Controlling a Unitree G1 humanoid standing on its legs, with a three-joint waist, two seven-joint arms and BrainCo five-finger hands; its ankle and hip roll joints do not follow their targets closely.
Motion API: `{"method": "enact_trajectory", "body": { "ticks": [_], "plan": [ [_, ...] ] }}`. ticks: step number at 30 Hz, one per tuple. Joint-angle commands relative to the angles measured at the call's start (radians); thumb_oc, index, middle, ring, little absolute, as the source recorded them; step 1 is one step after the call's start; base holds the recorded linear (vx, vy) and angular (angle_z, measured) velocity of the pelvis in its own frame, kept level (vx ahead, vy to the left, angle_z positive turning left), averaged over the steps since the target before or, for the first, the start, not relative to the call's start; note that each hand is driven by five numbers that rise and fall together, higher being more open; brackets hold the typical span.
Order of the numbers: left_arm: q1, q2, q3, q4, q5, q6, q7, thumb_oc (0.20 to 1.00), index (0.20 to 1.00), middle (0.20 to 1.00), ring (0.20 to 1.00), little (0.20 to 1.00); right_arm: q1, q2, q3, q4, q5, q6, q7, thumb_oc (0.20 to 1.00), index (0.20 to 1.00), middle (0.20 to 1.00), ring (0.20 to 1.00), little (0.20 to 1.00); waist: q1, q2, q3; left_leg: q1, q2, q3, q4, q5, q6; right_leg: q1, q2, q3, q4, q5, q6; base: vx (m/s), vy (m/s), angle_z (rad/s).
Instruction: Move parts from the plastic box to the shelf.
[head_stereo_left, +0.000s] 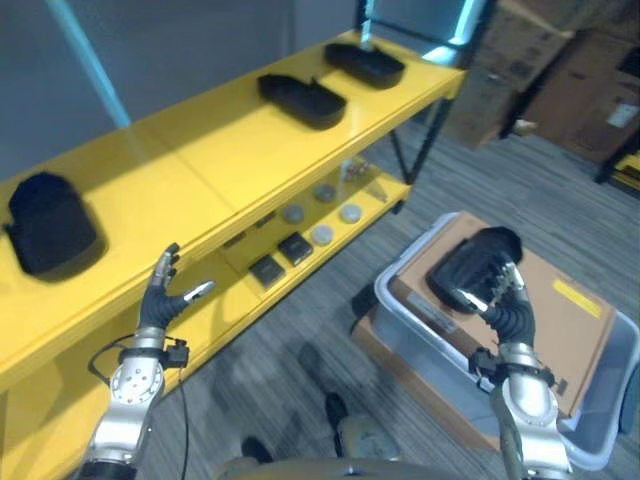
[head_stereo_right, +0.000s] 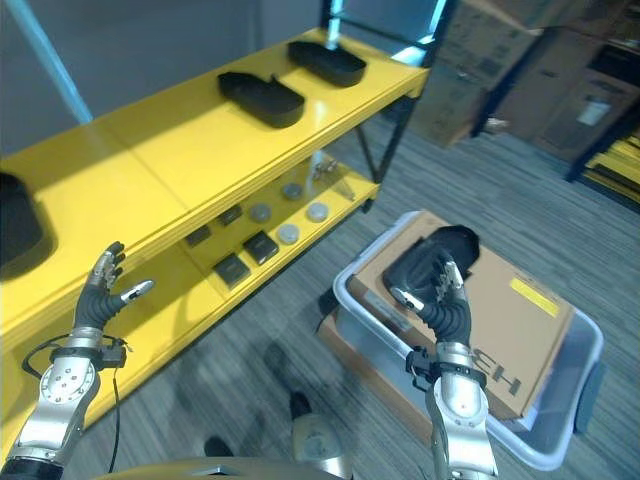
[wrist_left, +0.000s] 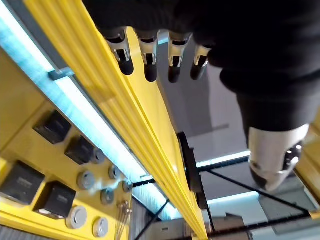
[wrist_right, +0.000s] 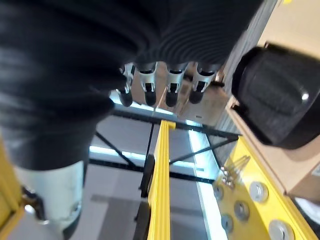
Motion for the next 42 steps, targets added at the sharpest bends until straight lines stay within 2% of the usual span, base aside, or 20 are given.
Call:
{"method": "enact_trajectory", "body": {
  "ticks": [1, 2, 3, 5, 8, 9, 10, 12, 13, 14, 17, 19, 22, 26, 34, 35, 36, 37, 39, 42],
  "plan": [
    [-0.052, 0.008, 0.005, -0.003, -0.012, -0.039, 0.026, 1.000, 1.000, 1.000, 1.000, 1.000, -0.025, -0.022, -0.028, -0.075, -0.022, -0.042, -0.030, 1.000, 1.000, 1.000, 1.000, 1.000, 0.031, 0.020, 0.014, 0.040, 0.016, -0.014, 0.123, -0.224, 0.041, -0.146, -0.045, -0.178, 0.203, -0.059, 0.075, -0.18, -0.073, -1.39],
    [-0.057, 0.006, 0.007, -0.002, -0.014, -0.039, 0.025, 1.000, 1.000, 1.000, 1.000, 1.000, -0.022, -0.012, -0.023, -0.074, -0.013, -0.046, -0.032, 1.000, 1.000, 1.000, 1.000, 1.000, 0.020, 0.020, 0.012, 0.029, 0.026, -0.004, 0.124, -0.217, 0.044, -0.139, -0.071, -0.203, 0.249, -0.081, 0.075, -0.15, -0.175, -1.22],
    [-0.061, -0.003, 0.011, 0.007, -0.013, -0.041, 0.031, 1.000, 1.000, 1.000, 1.000, 1.000, -0.010, 0.006, -0.034, -0.062, -0.005, -0.048, -0.036, 1.000, 1.000, 1.000, 1.000, 1.000, 0.010, 0.015, 0.002, 0.024, 0.031, -0.001, 0.120, -0.218, 0.044, -0.121, -0.085, -0.173, 0.282, -0.080, 0.072, -0.10, -0.250, -0.61],
    [-0.068, 0.001, 0.018, 0.016, -0.001, -0.048, 0.034, 1.000, 1.000, 1.000, 1.000, 1.000, 0.018, 0.011, -0.047, -0.050, -0.006, -0.049, -0.041, 1.000, 1.000, 1.000, 1.000, 1.000, 0.008, 0.020, -0.021, 0.027, 0.042, -0.006, 0.122, -0.216, 0.032, -0.099, -0.062, -0.130, 0.235, -0.116, 0.069, 0.05, -0.254, 0.17],
    [-0.066, 0.009, 0.028, 0.028, 0.038, -0.050, 0.042, 1.000, 1.000, 1.000, 1.000, 1.000, 0.030, 0.008, -0.054, -0.038, 0.007, -0.055, -0.038, 1.000, 1.000, 1.000, 1.000, 1.000, 0.024, 0.026, -0.045, 0.020, 0.069, -0.002, 0.165, -0.226, 0.016, -0.035, -0.036, -0.135, 0.165, -0.141, 0.062, 0.09, -0.246, -0.22],
    [-0.066, 0.001, 0.043, 0.037, 0.028, -0.047, 0.050, 1.000, 1.000, 1.000, 1.000, 1.000, 0.043, -0.010, -0.056, -0.040, 0.024, -0.056, -0.023, 1.000, 1.000, 1.000, 1.000, 1.000, 0.029, 0.022, -0.040, -0.005, 0.114, -0.016, 0.262, -0.234, 0.006, -0.008, -0.009, -0.130, 0.139, -0.155, 0.041, 0.10, -0.305, -0.42],
    [-0.062, -0.001, 0.049, 0.035, 0.019, -0.047, 0.048, 1.000, 1.000, 1.000, 1.000, 1.000, 0.046, -0.030, -0.055, -0.044, 0.025, -0.054, -0.015, 1.000, 1.000, 1.000, 1.000, 1.000, 0.041, 0.027, -0.031, -0.027, 0.138, -0.052, 0.333, -0.250, 0.000, 0.008, 0.010, -0.131, 0.130, -0.166, 0.023, 0.11, -0.393, -0.29],
    [-0.054, 0.002, 0.071, 0.034, 0.029, -0.045, 0.060, 1.000, 1.000, 1.000, 1.000, 1.000, 0.024, -0.082, -0.041, -0.041, 0.006, -0.044, -0.008, 1.000, 1.000, 1.000, 1.000, 1.000, 0.086, 0.018, -0.007, -0.114, 0.115, -0.206, 0.430, -0.240, -0.002, 0.033, 0.037, -0.110, 0.101, -0.161, -0.014, -0.05, -0.247, -0.38],
    [-0.055, 0.002, 0.071, 0.034, 0.030, -0.045, 0.061, 1.000, 1.000, 1.000, 1.000, 1.000, 0.023, -0.083, -0.040, -0.040, 0.006, -0.045, -0.008, 1.000, 1.000, 1.000, 1.000, 1.000, 0.082, 0.019, -0.009, -0.120, 0.117, -0.210, 0.434, -0.240, -0.001, 0.031, 0.037, -0.114, 0.098, -0.159, -0.014, -0.02, -0.178, -1.07],
    [-0.033, -0.014, 0.084, 0.032, 0.023, -0.044, 0.069, 1.000, 1.000, 1.000, 1.000, 1.000, 0.007, -0.099, -0.023, -0.030, -0.011, -0.035, -0.011, 1.000, 1.000, 1.000, 1.000, 1.000, 0.123, 0.017, -0.010, -0.169, 0.047, -0.389, 0.439, -0.264, -0.005, 0.066, 0.065, -0.055, 0.050, -0.160, -0.016, 0.08, -0.075, -0.96],
    [-0.013, -0.025, 0.099, 0.035, 0.024, -0.049, 0.076, 1.000, 1.000, 1.000, 1.000, 1.000, -0.019, -0.106, -0.003, -0.008, -0.029, -0.022, -0.030, 1.000, 1.000, 1.000, 1.000, 1.000, 0.149, 0.013, -0.011, -0.190, 0.010, -0.482, 0.431, -0.274, -0.004, 0.092, 0.082, 0.026, 0.014, -0.155, -0.005, 0.07, -0.033, -1.28],
    [-0.023, -0.025, 0.091, 0.045, 0.026, -0.048, 0.088, 1.000, 1.000, 1.000, 1.000, 1.000, -0.049, -0.108, 0.018, 0.005, -0.033, -0.014, -0.053, 1.000, 1.000, 1.000, 1.000, 1.000, 0.166, 0.019, -0.005, -0.212, -0.006, -0.537, 0.398, -0.250, -0.013, 0.101, 0.088, 0.065, 0.008, -0.156, 0.003, 0.01, 0.045, -0.82],
    [-0.035, -0.027, 0.079, 0.052, 0.026, -0.050, 0.087, 1.000, 1.000, 1.000, 1.000, 1.000, -0.064, -0.107, 0.033, 0.017, -0.041, -0.008, -0.062, 1.000, 1.000, 1.000, 1.000, 1.000, 0.169, 0.031, -0.009, -0.192, -0.002, -0.542, 0.324, -0.225, -0.017, 0.104, 0.094, 0.072, 0.002, -0.155, 0.007, 0.03, 0.066, -0.98],
    [-0.053, 0.009, 0.034, 0.037, 0.057, -0.056, 0.081, 1.000, 1.000, 1.000, 1.000, 1.000, -0.095, -0.133, 0.060, 0.040, -0.149, 0.022, -0.115, 1.000, 1.000, 1.000, 1.000, 1.000, 0.165, 0.055, -0.023, -0.132, -0.009, -0.493, 0.219, -0.196, -0.022, 0.109, 0.089, 0.052, -0.019, -0.145, 0.019, 0.05, 0.124, -0.34],
    [-0.118, 0.033, -0.024, 0.030, 0.038, -0.064, 0.087, 1.000, 1.000, 1.000, 1.000, 1.000, -0.267, -0.181, 0.126, 0.151, -0.212, 0.062, -0.192, 1.000, 1.000, 1.000, 1.000, 1.000, 0.200, 0.038, 0.003, -0.166, -0.018, -0.470, 0.188, -0.179, -0.012, 0.056, 0.075, 0.045, -0.031, -0.117, 0.038, -0.04, 0.059, 0.07],
    [-0.170, 0.039, -0.064, 0.029, 0.013, -0.068, 0.091, 1.000, 1.000, 1.000, 1.000, 1.000, -0.322, -0.189, 0.124, 0.161, -0.229, 0.082, -0.223, 1.000, 1.000, 1.000, 1.000, 1.000, 0.219, 0.024, 0.036, -0.208, -0.020, -0.481, 0.197, -0.182, -0.002, -0.001, 0.065, 0.023, 0.009, -0.116, 0.045, -0.10, 0.062, 0.08],
    [-0.173, 0.039, -0.065, 0.030, 0.013, -0.068, 0.091, 1.000, 1.000, 1.000, 1.000, 1.000, -0.324, -0.189, 0.123, 0.162, -0.230, 0.082, -0.223, 1.000, 1.000, 1.000, 1.000, 1.000, 0.218, 0.023, 0.035, -0.213, -0.021, -0.482, 0.201, -0.183, -0.002, -0.007, 0.065, 0.021, 0.015, -0.119, 0.045, -0.17, 0.068, 0.16],
    [-0.181, 0.027, -0.083, 0.043, -0.010, -0.062, 0.096, 1.000, 1.000, 1.000, 1.000, 1.000, -0.338, -0.194, 0.118, 0.140, -0.270, 0.105, -0.236, 1.000, 1.000, 1.000, 1.000, 1.000, 0.212, 0.015, 0.075, -0.218, -0.010, -0.486, 0.200, -0.186, 0.005, -0.087, 0.061, -0.002, 0.123, -0.072, 0.075, -0.09, 0.001, 0.30],
    [-0.197, 0.025, -0.100, 0.064, -0.020, -0.056, 0.089, 1.000, 1.000, 1.000, 1.000, 1.000, -0.347, -0.185, 0.111, 0.127, -0.290, 0.126, -0.253, 1.000, 1.000, 1.000, 1.000, 1.000, 0.207, 0.013, 0.089, -0.225, 0.006, -0.490, 0.193, -0.174, -0.006, -0.134, 0.063, -0.014, 0.152, -0.058, 0.075, -0.07, -0.094, 0.36],
    [-0.209, 0.028, -0.117, 0.070, -0.039, -0.055, 0.080, 1.000, 1.000, 1.000, 1.000, 1.000, -0.364, -0.186, 0.099, 0.122, -0.324, 0.147, -0.286, 1.000, 1.000, 1.000, 1.000, 1.000, 0.213, 0.025, 0.074, -0.229, 0.010, -0.493, 0.160, -0.169, -0.014, -0.151, 0.027, -0.040, 0.089, -0.038, 0.075, 0.03, -0.048, 0.34]
  ]
}}
